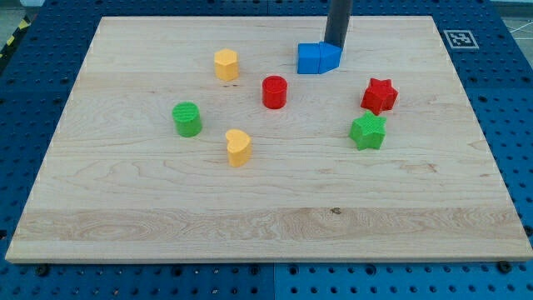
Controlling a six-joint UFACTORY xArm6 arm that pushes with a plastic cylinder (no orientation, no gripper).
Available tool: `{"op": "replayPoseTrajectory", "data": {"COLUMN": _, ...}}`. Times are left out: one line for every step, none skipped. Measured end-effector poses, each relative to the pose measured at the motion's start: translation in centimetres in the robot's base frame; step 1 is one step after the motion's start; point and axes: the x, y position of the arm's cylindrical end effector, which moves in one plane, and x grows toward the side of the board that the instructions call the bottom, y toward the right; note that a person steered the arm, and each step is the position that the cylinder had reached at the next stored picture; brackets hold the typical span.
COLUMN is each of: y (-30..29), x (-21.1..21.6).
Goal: Move your arm towards the green star
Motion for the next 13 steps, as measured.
{"op": "replayPoseTrajectory", "data": {"y": 0.0, "x": 0.4}}
{"op": "replayPoseTrajectory", "data": {"y": 0.0, "x": -0.2}}
{"op": "replayPoseTrajectory", "data": {"y": 0.4, "x": -3.1}}
{"op": "replayPoseTrajectory", "data": {"y": 2.6, "x": -3.4}}
{"op": "replayPoseTrajectory", "data": {"y": 5.7, "x": -3.5}}
{"op": "replayPoseTrajectory", "data": {"y": 7.5, "x": -1.6}}
{"op": "replayPoseTrajectory", "data": {"y": 8.6, "x": 0.9}}
{"op": "replayPoseTrajectory", "data": {"y": 9.8, "x": 3.2}}
{"op": "replayPoseTrajectory", "data": {"y": 10.9, "x": 4.8}}
{"op": "replayPoseTrajectory", "data": {"y": 11.4, "x": 6.9}}
{"op": "replayPoseTrajectory", "data": {"y": 11.4, "x": 8.8}}
{"op": "replayPoseTrajectory", "data": {"y": 11.4, "x": 10.8}}
{"op": "replayPoseTrajectory", "data": {"y": 11.4, "x": 13.0}}
